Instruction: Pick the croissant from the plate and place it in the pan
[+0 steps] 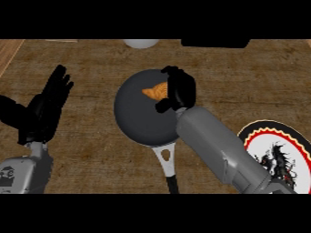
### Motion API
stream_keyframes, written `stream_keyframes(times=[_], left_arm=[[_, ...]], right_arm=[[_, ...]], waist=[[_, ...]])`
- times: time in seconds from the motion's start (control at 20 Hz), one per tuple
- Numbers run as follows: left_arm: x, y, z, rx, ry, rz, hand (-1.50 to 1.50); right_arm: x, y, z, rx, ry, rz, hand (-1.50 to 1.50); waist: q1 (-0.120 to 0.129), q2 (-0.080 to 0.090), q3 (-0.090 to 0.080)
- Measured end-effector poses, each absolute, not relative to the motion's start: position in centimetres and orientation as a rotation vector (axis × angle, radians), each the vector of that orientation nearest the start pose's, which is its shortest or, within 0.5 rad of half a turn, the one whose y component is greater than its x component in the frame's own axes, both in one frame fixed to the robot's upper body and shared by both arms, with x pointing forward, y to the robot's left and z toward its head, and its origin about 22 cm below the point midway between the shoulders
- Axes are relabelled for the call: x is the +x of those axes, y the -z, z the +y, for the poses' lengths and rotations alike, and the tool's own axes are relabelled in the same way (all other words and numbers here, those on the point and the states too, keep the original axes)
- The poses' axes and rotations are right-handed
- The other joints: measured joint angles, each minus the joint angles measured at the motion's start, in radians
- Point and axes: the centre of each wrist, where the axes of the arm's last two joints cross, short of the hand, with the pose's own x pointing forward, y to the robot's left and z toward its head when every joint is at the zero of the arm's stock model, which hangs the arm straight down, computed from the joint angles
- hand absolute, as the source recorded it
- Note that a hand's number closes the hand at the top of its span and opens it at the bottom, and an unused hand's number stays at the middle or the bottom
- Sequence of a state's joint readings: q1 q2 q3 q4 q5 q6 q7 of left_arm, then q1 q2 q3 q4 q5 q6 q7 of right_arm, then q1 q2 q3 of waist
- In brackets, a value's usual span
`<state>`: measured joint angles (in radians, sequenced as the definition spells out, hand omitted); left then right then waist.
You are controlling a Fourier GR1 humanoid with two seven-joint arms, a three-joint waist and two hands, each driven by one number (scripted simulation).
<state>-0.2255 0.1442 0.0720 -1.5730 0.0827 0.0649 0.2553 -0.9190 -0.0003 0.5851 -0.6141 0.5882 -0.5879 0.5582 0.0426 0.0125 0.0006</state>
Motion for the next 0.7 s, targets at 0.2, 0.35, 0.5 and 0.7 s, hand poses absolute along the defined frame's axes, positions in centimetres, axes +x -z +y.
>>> stream_keyframes(times=[0.2,0.35,0.5,0.7], left_arm=[[28.5,-6.5,26.0,0.072,-0.015,-1.532,0.00],[28.5,-6.5,26.5,0.088,-0.024,-1.532,0.00],[28.0,-6.1,27.0,0.095,-0.032,-1.521,0.00],[27.4,-5.5,27.1,0.108,-0.052,-1.516,0.00]], right_arm=[[37.7,-1.6,-5.7,-0.837,-0.645,-1.482,-1.50],[37.6,-2.2,-6.4,-0.759,-0.521,-1.556,-1.50],[37.3,-2.7,-7.8,-0.664,-0.383,-1.602,-1.50],[35.8,-2.7,-11.2,-0.539,-0.254,-1.642,-1.50]], waist=[[-0.009,-0.003,0.000],[-0.024,-0.007,0.000],[-0.038,-0.011,0.001],[-0.055,-0.016,0.000]])
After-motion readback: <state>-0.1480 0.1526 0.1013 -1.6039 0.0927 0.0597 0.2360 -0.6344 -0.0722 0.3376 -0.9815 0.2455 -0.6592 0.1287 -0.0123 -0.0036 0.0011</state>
